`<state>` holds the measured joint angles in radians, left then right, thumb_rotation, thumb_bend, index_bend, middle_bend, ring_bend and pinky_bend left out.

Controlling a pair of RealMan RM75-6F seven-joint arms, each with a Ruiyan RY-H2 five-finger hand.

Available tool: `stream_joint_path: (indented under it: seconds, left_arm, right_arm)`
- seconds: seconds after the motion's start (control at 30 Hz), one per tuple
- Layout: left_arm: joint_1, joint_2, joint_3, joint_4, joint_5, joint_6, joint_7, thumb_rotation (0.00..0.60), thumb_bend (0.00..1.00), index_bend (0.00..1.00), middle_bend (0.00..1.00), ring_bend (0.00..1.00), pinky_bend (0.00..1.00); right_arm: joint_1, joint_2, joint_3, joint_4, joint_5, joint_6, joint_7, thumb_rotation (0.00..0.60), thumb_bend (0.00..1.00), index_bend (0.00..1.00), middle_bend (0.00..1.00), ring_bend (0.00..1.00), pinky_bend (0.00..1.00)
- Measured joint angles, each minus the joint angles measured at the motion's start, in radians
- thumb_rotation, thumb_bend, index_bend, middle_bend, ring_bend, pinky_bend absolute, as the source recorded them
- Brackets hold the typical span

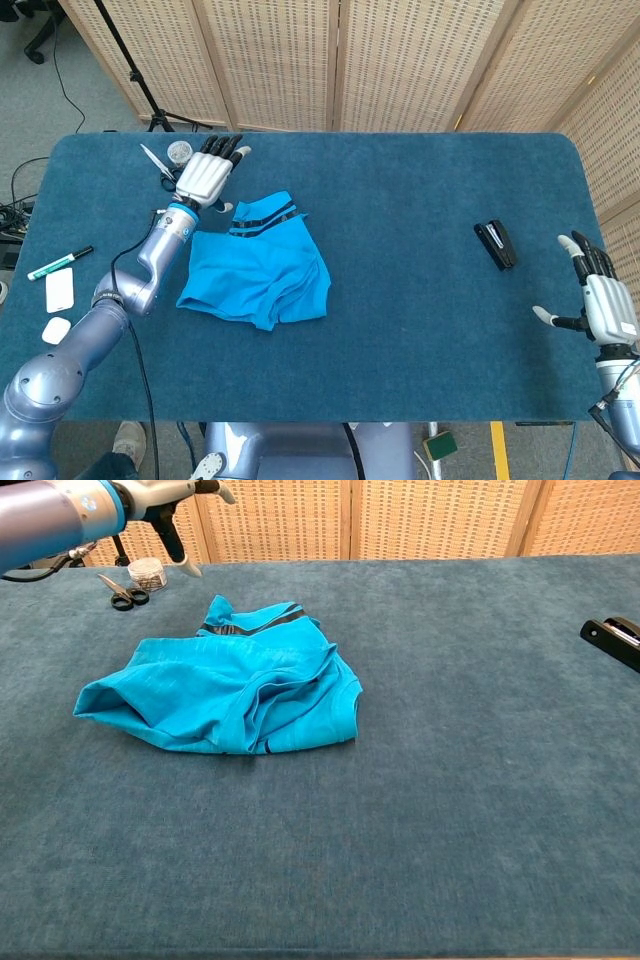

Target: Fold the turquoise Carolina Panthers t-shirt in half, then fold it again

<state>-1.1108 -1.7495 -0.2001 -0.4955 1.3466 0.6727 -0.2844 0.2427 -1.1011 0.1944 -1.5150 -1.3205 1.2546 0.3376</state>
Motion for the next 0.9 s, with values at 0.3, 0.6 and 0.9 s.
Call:
stream_joint_path:
  seconds: [0.3,0.6,0.9]
  left_arm:
    - [0.066,0.165,0.048,-0.301,0.069,0.095,-0.039,0.6,0.06,0.0,0.0,0.0,0.0]
    - [0.121,0.288,0.194,-0.559,0.331,0.315,-0.004,0.6,0.08,0.0,0.0,0.0,0.0]
    - [0.148,0.315,0.312,-0.614,0.492,0.403,0.103,0.6,0.09,0.0,0.0,0.0,0.0]
  right_arm:
    - [0.0,0.0,-0.003,-0.006,-0.004,0.002,-0.007,0.6,0.0,0.0,0.0,0.0,0.0]
    - [-0.003,0.004,-0.004,-0.017,-0.009,0.011,-0.014,0.6,0.0,0.0,0.0,0.0,0.0]
    - [-0.006,0.01,-0.002,-0.021,-0.006,0.014,-0.005,0.6,0.0,0.0,0.0,0.0,0.0]
